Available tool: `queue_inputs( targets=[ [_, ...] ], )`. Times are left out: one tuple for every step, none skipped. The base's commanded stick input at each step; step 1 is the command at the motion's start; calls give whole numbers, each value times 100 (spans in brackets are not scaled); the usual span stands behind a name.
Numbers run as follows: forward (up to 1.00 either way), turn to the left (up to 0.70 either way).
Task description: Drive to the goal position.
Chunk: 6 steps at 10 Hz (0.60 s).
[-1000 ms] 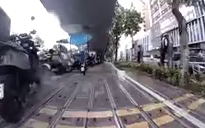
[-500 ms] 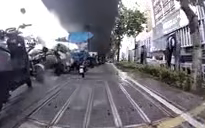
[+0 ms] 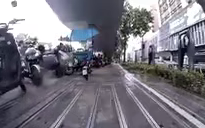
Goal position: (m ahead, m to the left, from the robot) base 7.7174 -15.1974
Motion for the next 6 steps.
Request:
queue_inputs(
  targets=[
    [70, 0],
    [70, 0],
    [70, 0],
    [70, 0],
    [70, 0],
    [70, 0]
  ],
)
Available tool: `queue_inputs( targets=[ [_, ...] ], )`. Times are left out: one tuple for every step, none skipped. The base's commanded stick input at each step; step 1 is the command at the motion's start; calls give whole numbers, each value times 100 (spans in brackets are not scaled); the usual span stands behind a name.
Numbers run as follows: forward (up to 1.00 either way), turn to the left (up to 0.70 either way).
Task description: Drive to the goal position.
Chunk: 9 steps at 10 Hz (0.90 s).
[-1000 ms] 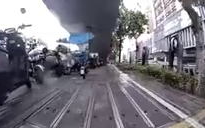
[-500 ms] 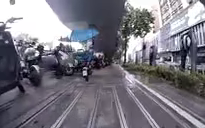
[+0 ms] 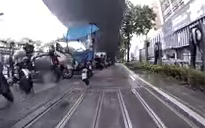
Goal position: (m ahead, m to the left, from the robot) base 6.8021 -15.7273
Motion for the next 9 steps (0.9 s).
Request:
queue_inputs(
  targets=[
    [70, 0],
    [70, 0],
    [70, 0],
    [70, 0],
    [70, 0],
    [70, 0],
    [70, 0],
    [70, 0],
    [70, 0]
  ],
)
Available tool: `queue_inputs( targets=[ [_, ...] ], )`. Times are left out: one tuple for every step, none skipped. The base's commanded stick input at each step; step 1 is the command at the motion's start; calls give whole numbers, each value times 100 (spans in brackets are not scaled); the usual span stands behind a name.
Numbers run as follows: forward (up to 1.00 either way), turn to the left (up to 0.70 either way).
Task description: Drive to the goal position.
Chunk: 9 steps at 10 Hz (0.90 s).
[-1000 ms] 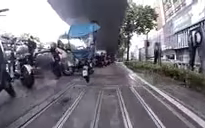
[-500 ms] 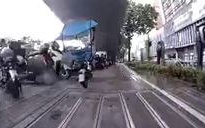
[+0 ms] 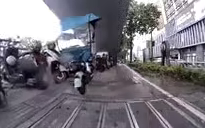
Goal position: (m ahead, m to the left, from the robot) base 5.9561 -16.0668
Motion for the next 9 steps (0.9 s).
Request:
queue_inputs(
  targets=[
    [70, 0],
    [70, 0],
    [70, 0],
    [70, 0],
    [70, 0],
    [70, 0],
    [70, 0],
    [70, 0],
    [70, 0]
  ],
)
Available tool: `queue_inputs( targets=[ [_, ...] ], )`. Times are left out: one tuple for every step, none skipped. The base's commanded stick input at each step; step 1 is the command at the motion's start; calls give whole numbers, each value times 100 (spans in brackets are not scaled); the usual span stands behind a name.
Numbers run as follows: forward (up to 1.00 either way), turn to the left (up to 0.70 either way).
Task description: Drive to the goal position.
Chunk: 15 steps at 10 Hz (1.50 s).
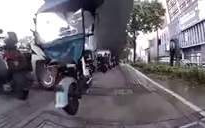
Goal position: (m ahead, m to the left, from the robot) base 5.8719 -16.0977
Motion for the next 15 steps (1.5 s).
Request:
queue_inputs(
  targets=[
    [70, 0],
    [70, 0],
    [70, 0],
    [70, 0],
    [70, 0],
    [70, 0],
    [70, 0],
    [70, 0],
    [70, -2],
    [70, -5],
    [70, -8],
    [70, -12],
    [70, -8],
    [70, -2],
    [70, 0]
  ],
)
